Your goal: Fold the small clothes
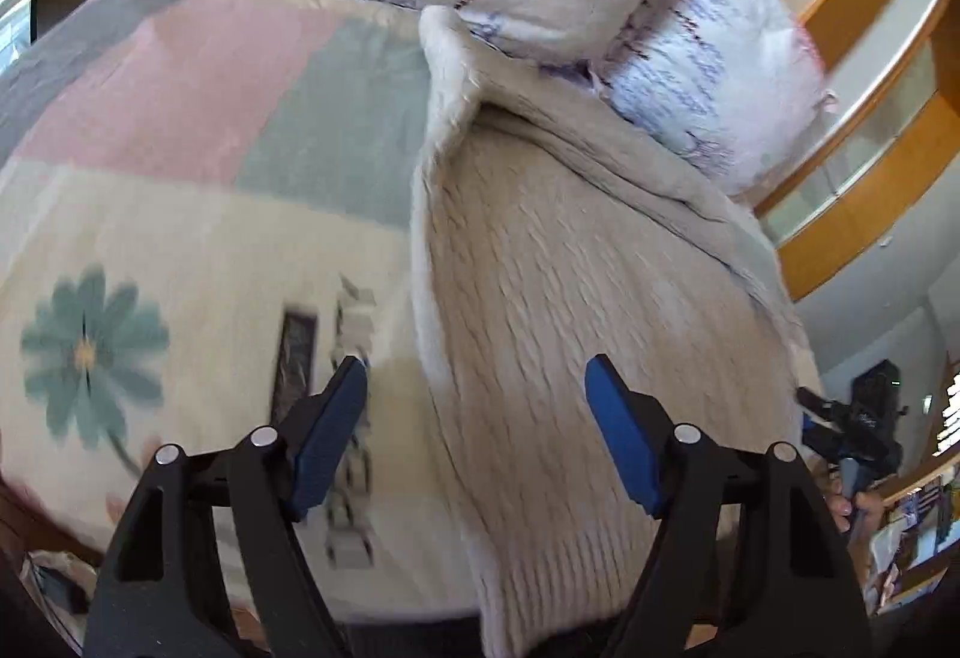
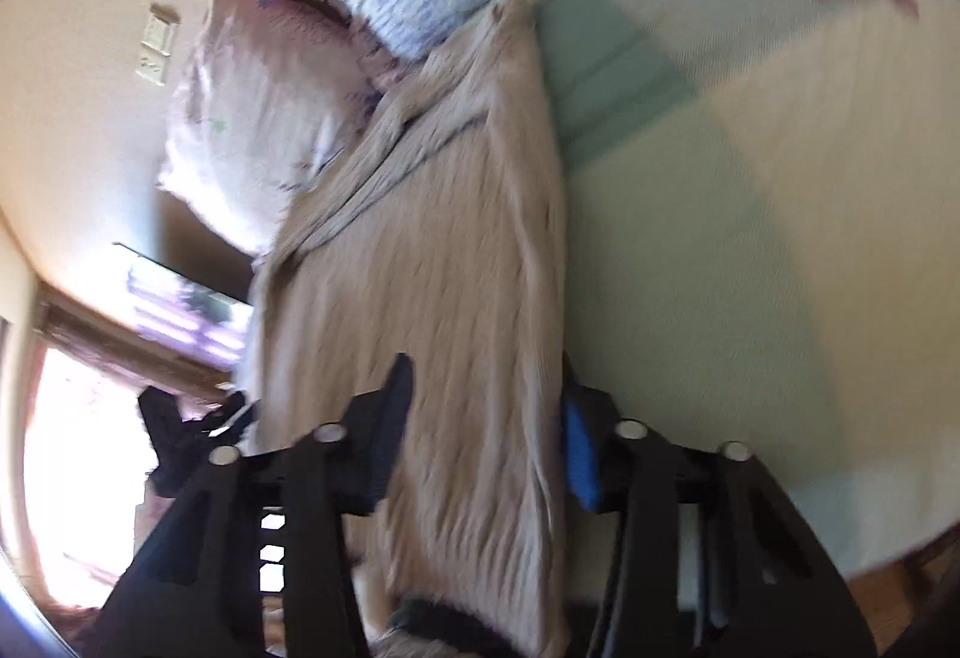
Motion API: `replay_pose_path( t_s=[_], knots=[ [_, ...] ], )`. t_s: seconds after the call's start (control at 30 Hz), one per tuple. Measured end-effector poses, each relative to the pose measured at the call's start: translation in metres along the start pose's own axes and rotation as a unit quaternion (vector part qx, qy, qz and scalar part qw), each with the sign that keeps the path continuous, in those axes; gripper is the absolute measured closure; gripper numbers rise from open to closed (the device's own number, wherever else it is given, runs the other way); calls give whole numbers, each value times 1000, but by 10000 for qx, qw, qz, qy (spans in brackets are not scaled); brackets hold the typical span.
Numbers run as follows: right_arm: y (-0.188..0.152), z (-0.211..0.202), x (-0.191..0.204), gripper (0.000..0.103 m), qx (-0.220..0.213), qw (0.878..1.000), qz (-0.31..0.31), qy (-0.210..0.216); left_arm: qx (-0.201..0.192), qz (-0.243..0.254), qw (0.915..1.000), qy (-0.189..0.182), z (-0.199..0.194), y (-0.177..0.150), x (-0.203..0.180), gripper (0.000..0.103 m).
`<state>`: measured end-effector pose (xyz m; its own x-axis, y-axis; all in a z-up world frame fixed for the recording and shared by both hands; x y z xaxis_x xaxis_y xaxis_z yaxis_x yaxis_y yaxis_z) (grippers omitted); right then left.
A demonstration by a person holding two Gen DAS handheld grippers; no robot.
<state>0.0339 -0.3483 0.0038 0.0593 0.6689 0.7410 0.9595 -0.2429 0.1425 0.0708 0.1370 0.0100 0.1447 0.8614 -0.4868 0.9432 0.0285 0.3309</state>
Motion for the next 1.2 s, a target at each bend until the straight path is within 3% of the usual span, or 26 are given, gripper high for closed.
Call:
replay_pose_path(
  t_s=[0.03,0.1,0.17,0.2,0.27,0.33,0.4,0.43,0.5,0.57,0.67,0.77,0.83,0.87,0.9,0.97,1.0,1.03,1.1,1.2],
  knots=[
    [-12,2,0,74,60,9999,-3,155,-16,-22,9997,-242,-3,-12,-1,44],
    [-33,5,1,79,170,9986,-23,504,91,-68,9976,-679,-2,-37,-8,50],
    [-48,8,2,84,234,9961,-17,850,-32,12,9976,-699,-6,-55,-12,52],
    [-52,9,3,88,240,9953,-34,942,-33,23,9973,-733,-7,-61,-14,58],
    [-56,10,9,94,204,9933,-142,1128,51,6,9947,-1029,-6,-65,-17,66],
    [-48,5,21,94,26,9888,-294,1463,93,81,9940,-1090,2,-58,-26,88],
    [-32,-3,37,94,-200,9830,-490,1758,133,209,9914,-1281,3,-46,-31,96],
    [-17,-11,50,94,-379,9780,-645,1947,92,245,9890,-1455,0,-31,-33,96],
    [10,-21,70,94,-669,9689,-845,2229,-225,317,9889,-1436,-14,6,-33,96],
    [49,-29,88,94,-964,9582,-940,2527,-826,390,9893,-1138,-40,59,-28,96],
    [121,-25,100,94,-1366,9538,-826,2544,-1400,374,9867,-735,-55,130,-24,96],
    [186,-5,87,94,-1670,9563,-448,2358,-1495,356,9875,-346,-41,188,-19,96],
    [226,14,71,94,-1865,9612,-108,2029,-1279,301,9913,-90,-9,226,-18,95],
    [244,26,62,88,-1872,9671,131,1716,-1074,266,9939,42,7,238,-15,92],
    [257,39,52,63,-1794,9733,390,1381,-811,178,9964,193,25,249,-9,89],
    [268,56,28,37,-1478,9806,975,838,-481,-64,9984,274,41,257,6,72],
    [265,54,22,34,-1464,9800,1062,827,-458,-172,9984,274,40,254,14,46],
    [260,47,22,28,-1521,9805,903,860,-531,-226,9981,216,34,249,22,30],
    [247,26,28,4,-1813,9807,506,539,-508,-234,9984,42,27,240,33,28],
    [241,14,34,4,-1858,9816,131,421,-231,-507,9976,-414,30,232,50,28]
  ],
)
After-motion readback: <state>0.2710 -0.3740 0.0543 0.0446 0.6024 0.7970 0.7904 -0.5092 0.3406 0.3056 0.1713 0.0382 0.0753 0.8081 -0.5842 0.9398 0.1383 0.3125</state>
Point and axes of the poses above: each gripper's, at about its wrist camera, not at the fingertips, and z roughly the way its jaws point, x to its left, y to its top, the point moved 3 cm from there along z, roughly the way its jaws point, and after that the axes turned 15 degrees about x, right-handed, at the moved point
